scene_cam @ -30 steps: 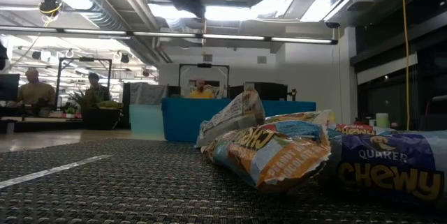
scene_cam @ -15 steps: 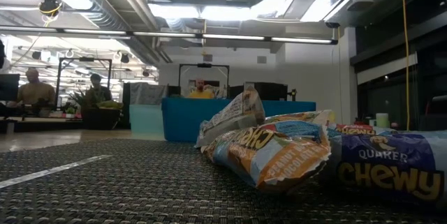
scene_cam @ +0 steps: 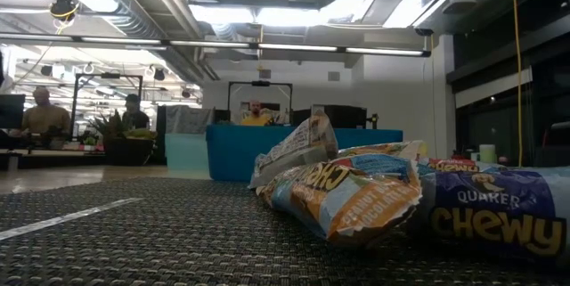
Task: Pick and place Granola Bars by type
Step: Put the yellow granola bar into the yellow bin
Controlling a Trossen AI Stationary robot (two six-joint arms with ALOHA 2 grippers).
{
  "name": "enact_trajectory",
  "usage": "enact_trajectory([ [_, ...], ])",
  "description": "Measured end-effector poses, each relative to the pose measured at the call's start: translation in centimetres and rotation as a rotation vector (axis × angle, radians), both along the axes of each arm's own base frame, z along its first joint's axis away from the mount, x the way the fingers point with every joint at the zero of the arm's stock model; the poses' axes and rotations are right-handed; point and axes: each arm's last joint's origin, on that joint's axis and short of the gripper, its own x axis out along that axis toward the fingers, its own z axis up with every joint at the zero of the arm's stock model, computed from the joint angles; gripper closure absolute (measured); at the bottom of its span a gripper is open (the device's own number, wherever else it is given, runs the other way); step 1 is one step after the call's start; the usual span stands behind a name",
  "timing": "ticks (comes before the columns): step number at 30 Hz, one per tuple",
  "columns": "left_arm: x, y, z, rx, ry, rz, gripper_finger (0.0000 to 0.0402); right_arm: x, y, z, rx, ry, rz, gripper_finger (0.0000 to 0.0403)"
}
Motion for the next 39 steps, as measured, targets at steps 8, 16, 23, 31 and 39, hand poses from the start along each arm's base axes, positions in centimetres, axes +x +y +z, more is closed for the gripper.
enact_trajectory([
  [8, 0.5, -2.1, -3.0, 0.091, 0.169, -0.097, 0.0256, 0.0, 0.0, 0.0, 0.002, 0.0, 0.0, 0.0382],
  [16, 3.5, -3.9, -8.9, 0.117, 0.361, -0.221, 0.0256, 0.0, 0.0, 0.0, 0.006, 0.001, -0.001, 0.0382],
  [23, 4.9, -4.3, -12.9, 0.147, 0.489, -0.227, 0.0256, 0.0, 0.0, 0.0, 0.006, 0.001, -0.001, 0.0382],
  [31, 5.5, -3.9, -14.6, 0.225, 0.533, -0.198, 0.0235, 0.0, 0.0, 0.0, 0.007, 0.002, -0.001, 0.0382],
  [39, 5.6, -2.5, -15.0, 0.217, 0.575, -0.159, 0.0175, 0.0, 0.0, 0.0, 0.007, 0.002, -0.001, 0.0382],
])
